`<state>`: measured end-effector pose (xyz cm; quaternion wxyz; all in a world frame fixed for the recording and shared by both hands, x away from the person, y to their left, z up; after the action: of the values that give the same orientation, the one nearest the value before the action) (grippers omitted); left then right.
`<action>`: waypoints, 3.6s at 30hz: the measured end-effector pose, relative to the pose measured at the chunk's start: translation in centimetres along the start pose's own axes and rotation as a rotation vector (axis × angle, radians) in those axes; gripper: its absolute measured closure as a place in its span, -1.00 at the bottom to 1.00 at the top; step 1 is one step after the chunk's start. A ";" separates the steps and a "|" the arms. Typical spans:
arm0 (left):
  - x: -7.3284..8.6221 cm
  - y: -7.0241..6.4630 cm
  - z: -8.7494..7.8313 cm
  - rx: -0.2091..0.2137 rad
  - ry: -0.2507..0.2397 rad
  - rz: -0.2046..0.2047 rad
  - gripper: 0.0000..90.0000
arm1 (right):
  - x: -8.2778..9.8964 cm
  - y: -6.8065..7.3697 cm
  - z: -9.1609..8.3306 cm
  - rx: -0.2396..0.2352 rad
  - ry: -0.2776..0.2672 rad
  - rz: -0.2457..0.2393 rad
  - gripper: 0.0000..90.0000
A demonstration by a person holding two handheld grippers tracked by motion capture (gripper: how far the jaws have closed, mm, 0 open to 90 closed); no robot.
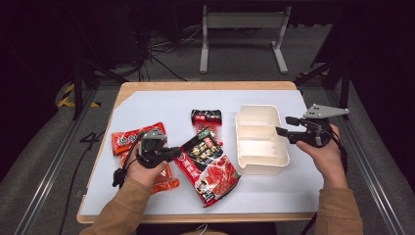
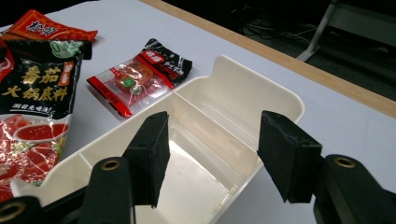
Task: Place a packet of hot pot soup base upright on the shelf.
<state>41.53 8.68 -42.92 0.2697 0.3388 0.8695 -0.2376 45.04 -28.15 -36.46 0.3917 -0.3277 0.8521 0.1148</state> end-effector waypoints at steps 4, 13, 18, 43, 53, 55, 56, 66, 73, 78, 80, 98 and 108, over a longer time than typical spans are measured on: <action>-0.7 -0.6 -1.1 -0.009 -0.037 0.026 0.94 | 0.1 0.0 -0.2 0.002 -0.002 0.003 -0.03; -2.3 -2.9 -3.7 -0.052 -0.147 0.132 0.94 | 0.1 0.2 -0.5 0.001 -0.005 0.003 -0.03; -2.8 -3.8 -4.4 -0.062 -0.169 0.176 0.94 | 0.1 0.3 -0.7 0.001 -0.009 0.001 -0.03; -4.1 -6.3 -7.1 -0.049 -0.283 0.297 0.94 | -3.4 7.4 -2.1 -0.267 -0.118 -0.088 -0.11; -4.2 -7.4 -7.5 -0.026 -0.323 0.353 0.94 | -5.2 12.4 -1.1 -0.409 -0.136 -0.132 -0.27; -4.2 -7.7 -7.5 -0.015 -0.331 0.365 0.94 | -5.3 13.4 -0.8 -0.432 -0.129 -0.146 -0.27; -4.2 -7.8 -7.5 -0.011 -0.331 0.374 0.94 | -5.4 13.7 -0.6 -0.439 -0.125 -0.153 -0.27; -4.1 -9.0 -7.1 0.029 -0.323 0.416 0.94 | -5.2 15.7 0.8 -0.466 -0.063 -0.173 -0.04; -4.0 -9.6 -6.8 0.047 -0.316 0.427 0.94 | -5.1 16.7 1.4 -0.528 -0.111 -0.164 0.07; -3.9 -10.0 -6.5 0.051 -0.307 0.445 0.94 | -4.9 17.1 1.7 -0.525 -0.076 -0.176 0.16; -3.9 -10.2 -6.5 0.053 -0.308 0.447 0.93 | -4.8 17.3 1.8 -0.530 -0.071 -0.178 0.18; -3.9 -10.3 -6.4 0.061 -0.330 0.436 0.88 | -5.0 18.2 1.6 -0.535 -0.053 -0.240 0.71; -3.8 -10.0 -7.5 0.165 -0.368 0.406 0.40 | -5.9 17.9 0.6 -0.512 -0.043 -0.236 0.80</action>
<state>34.40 4.78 -32.64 0.4366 0.4778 0.6982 -0.3060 36.61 -11.48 -33.57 0.3248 -0.5103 0.7429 0.2866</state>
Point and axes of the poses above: each handheld gripper's, and its own axes: z roughly forward along the jaws, x roughly out of its underside, y roughly to its left, the point moved 8 cm from there along z, roughly forward along the jaws, and after that the axes turned 10 degrees about y, right-handed, at the moved point
